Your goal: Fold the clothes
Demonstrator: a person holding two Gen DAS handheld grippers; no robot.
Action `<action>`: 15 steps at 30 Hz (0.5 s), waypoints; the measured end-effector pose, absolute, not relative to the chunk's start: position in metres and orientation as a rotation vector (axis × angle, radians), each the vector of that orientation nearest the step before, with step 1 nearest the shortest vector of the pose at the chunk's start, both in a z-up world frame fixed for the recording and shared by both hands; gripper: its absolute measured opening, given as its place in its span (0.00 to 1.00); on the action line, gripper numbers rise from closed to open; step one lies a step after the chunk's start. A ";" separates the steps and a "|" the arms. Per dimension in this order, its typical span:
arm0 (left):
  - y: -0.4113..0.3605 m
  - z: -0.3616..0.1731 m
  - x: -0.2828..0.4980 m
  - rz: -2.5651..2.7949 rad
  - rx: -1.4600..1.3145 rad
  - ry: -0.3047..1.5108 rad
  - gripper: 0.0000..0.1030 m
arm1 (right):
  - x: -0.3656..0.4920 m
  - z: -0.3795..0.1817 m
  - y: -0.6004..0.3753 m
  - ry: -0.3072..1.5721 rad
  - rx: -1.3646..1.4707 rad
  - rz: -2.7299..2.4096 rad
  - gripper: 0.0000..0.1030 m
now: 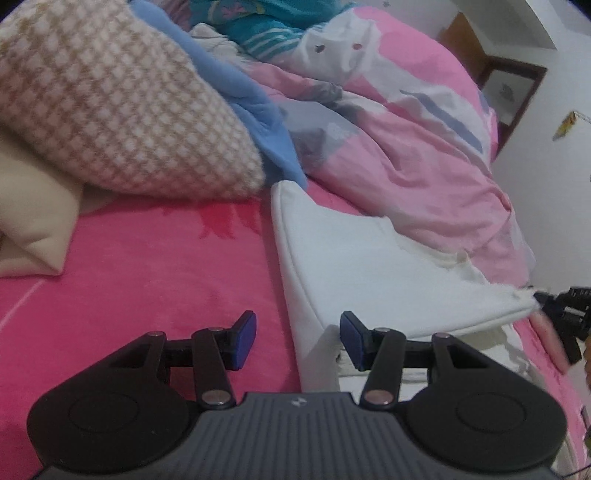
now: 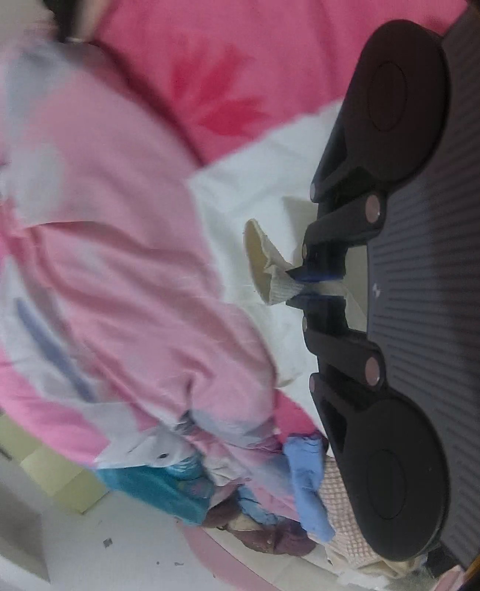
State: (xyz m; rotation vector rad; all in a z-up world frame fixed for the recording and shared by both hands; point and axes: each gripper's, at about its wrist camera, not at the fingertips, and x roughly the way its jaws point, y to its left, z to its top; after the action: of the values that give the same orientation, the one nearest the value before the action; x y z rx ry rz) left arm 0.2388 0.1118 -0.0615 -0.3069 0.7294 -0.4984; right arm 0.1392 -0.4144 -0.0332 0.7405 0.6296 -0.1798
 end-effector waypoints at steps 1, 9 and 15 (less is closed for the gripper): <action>0.109 -0.062 0.238 -0.504 -0.296 0.729 0.50 | 0.137 -0.031 -0.416 0.624 0.733 -0.187 0.05; 0.098 -0.059 0.235 -0.506 -0.272 0.710 0.50 | 0.113 -0.019 -0.418 0.499 0.722 -0.182 0.05; 0.089 -0.061 0.243 -0.506 -0.289 0.719 0.50 | 0.107 -0.062 -0.425 0.605 0.750 -0.246 0.05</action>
State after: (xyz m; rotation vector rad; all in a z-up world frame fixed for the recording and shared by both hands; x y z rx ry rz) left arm 0.2431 0.0887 -0.0614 -0.2886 0.7189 -0.5064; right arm 0.1072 -0.4252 -0.0615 0.7495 0.6047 -0.2459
